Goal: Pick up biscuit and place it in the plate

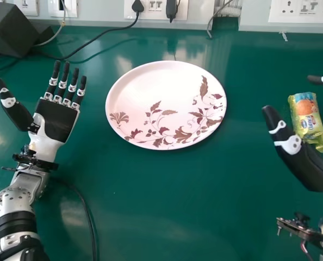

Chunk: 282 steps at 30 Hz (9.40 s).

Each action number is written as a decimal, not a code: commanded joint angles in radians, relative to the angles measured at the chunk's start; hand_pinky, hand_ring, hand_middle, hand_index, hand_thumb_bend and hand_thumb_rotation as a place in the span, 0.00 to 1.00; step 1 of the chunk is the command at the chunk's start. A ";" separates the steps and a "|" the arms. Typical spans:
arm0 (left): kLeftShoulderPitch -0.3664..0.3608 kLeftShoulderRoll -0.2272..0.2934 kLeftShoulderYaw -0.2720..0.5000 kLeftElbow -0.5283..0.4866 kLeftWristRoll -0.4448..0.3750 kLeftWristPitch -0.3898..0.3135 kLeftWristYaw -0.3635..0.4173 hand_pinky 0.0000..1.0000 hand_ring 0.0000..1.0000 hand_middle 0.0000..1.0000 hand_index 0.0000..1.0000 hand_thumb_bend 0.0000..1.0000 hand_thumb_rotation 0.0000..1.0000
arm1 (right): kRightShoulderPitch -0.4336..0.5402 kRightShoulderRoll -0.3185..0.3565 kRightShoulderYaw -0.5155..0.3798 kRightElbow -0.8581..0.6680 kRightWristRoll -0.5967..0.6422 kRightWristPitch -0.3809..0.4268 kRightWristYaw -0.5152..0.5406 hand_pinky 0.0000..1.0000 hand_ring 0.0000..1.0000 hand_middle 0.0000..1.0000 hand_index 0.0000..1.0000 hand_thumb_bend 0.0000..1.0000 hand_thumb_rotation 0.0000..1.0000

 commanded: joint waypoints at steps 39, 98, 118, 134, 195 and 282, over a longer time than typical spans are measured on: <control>0.001 -0.010 0.018 0.071 0.010 -0.001 -0.019 1.00 0.90 0.99 1.00 1.00 0.92 | -0.463 0.096 0.143 0.090 -0.946 0.349 0.490 0.98 0.79 0.91 0.79 0.99 0.72; -0.030 -0.018 0.025 0.134 0.010 -0.006 -0.053 0.88 0.88 0.91 0.93 1.00 0.70 | -0.639 -0.139 -0.050 0.709 -0.802 0.664 0.455 1.00 0.80 0.92 0.80 0.99 0.70; -0.023 -0.033 0.033 0.105 0.007 -0.015 -0.039 0.93 0.87 0.89 0.91 1.00 0.66 | -0.684 -0.251 0.011 0.914 -0.647 0.766 0.391 1.00 0.81 0.93 0.82 1.00 0.69; -0.023 -0.038 0.030 0.096 0.014 -0.032 -0.031 0.88 0.84 0.86 0.89 1.00 0.65 | -0.728 -0.360 0.084 1.024 -0.514 0.839 0.380 0.98 0.79 0.90 0.81 1.00 0.68; -0.064 -0.003 0.137 0.216 -0.088 0.297 -0.043 0.59 0.71 0.81 0.92 1.00 0.56 | -0.725 -0.605 0.181 0.919 -0.495 0.870 0.781 0.44 0.50 0.63 0.66 0.75 0.27; -0.075 -0.024 0.187 0.187 -0.153 0.294 0.152 0.52 0.74 0.83 0.96 1.00 0.57 | -0.738 -0.447 0.053 0.526 -0.761 0.584 0.968 0.17 0.28 0.47 0.42 0.52 0.00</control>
